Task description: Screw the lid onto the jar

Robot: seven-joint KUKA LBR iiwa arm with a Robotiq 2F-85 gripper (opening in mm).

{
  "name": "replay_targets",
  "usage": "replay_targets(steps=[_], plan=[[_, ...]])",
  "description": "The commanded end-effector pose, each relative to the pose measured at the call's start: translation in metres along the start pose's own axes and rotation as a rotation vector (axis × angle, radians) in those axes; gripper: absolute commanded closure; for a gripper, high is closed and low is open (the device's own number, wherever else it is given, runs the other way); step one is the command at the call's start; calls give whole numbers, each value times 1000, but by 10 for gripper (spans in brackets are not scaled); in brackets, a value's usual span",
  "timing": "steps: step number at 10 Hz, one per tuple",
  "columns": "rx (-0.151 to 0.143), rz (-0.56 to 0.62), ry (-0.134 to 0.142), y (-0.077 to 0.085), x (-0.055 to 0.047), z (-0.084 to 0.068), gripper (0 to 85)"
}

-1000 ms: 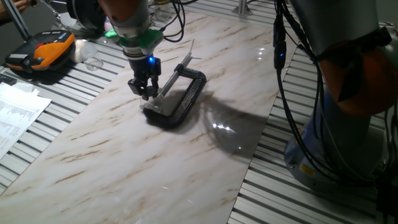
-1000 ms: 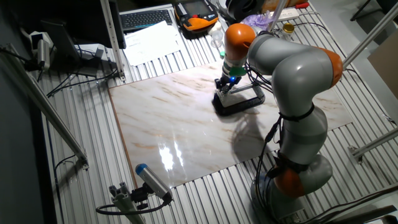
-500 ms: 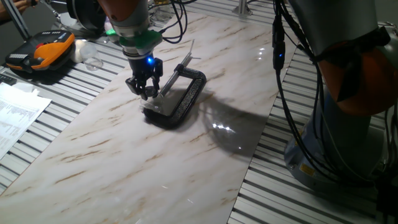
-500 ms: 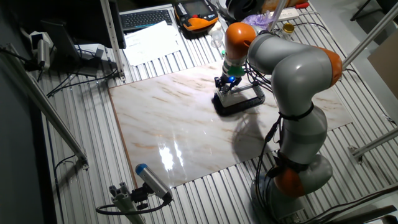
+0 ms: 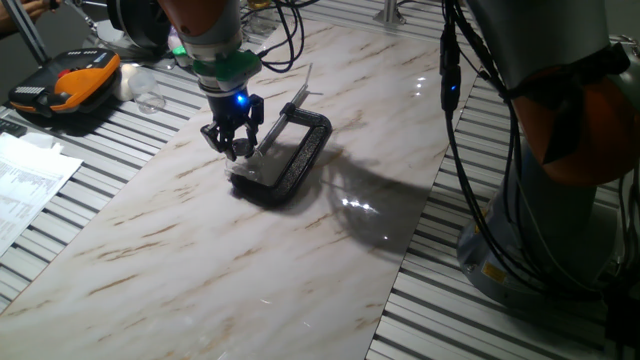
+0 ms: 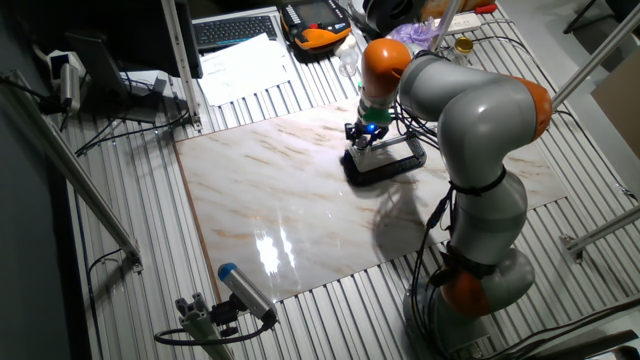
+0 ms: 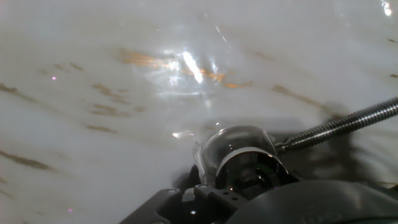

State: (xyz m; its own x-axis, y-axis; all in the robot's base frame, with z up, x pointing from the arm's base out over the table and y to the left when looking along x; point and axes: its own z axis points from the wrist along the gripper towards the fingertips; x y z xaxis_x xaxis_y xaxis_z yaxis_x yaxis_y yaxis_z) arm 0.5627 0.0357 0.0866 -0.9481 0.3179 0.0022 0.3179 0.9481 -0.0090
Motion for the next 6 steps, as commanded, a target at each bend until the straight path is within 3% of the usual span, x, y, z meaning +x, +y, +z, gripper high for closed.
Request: replay_targets(steps=[1, 4, 6], plan=[[1, 35, -6, 0, 0, 0, 340], [1, 164, -27, 0, 0, 2, 340], [-3, 239, -27, 1, 0, 3, 340]])
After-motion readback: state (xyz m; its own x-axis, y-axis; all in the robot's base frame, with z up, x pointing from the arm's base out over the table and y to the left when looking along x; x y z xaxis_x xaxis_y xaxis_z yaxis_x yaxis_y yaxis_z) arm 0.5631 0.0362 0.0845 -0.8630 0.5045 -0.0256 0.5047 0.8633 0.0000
